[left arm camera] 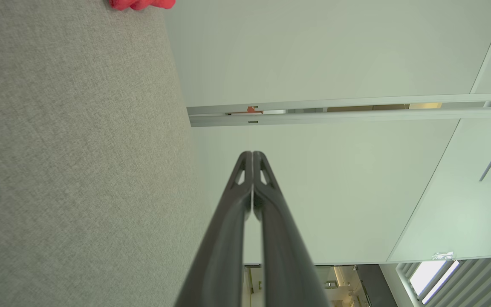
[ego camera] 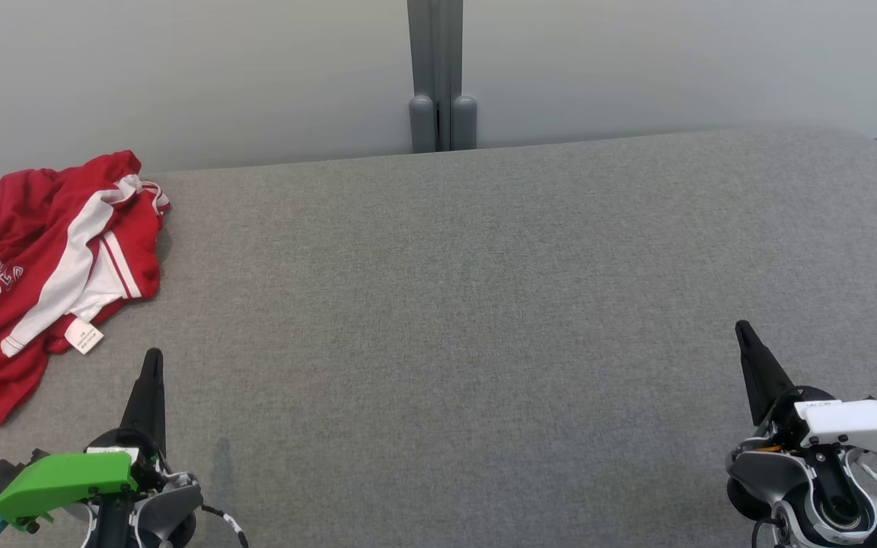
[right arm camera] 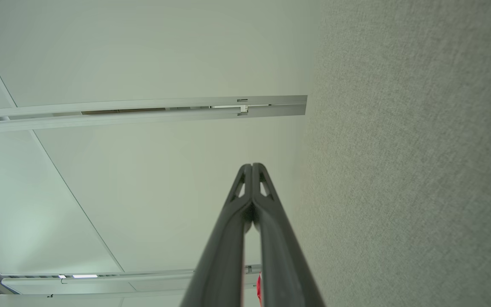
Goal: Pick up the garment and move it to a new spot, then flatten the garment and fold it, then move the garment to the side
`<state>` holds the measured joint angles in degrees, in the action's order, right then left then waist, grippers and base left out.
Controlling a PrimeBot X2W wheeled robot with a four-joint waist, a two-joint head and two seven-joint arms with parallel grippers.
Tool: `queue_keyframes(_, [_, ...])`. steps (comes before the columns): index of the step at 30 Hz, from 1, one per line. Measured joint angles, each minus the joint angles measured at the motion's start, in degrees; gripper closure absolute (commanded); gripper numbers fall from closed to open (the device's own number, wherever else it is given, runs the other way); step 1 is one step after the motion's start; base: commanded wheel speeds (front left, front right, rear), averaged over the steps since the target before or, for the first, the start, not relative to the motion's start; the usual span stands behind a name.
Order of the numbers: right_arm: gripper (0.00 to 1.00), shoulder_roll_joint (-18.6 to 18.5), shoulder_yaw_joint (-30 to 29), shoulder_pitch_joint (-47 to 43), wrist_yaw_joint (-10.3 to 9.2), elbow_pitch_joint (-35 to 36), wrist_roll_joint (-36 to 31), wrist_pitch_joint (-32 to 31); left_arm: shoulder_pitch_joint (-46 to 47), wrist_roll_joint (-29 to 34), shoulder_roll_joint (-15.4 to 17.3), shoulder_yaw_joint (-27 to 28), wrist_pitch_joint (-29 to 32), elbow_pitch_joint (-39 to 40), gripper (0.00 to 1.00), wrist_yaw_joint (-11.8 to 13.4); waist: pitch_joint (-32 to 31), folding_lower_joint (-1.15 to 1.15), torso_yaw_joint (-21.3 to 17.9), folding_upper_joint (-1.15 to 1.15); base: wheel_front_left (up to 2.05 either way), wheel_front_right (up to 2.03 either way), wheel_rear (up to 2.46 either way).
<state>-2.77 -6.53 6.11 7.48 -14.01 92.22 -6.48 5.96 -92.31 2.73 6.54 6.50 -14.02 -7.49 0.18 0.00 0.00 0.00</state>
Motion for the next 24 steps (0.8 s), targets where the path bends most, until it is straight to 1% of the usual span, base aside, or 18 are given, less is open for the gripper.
queue_keyframes(24, [1.0, 0.0, 0.0, 0.0, 0.0, 0.0, 0.0, 0.0, 0.0, 0.0, 0.0, 0.0, 0.0, 0.0, 1.0, 0.0, 0.0, 0.0, 0.0, 0.0, 0.0, 0.0, 0.0])
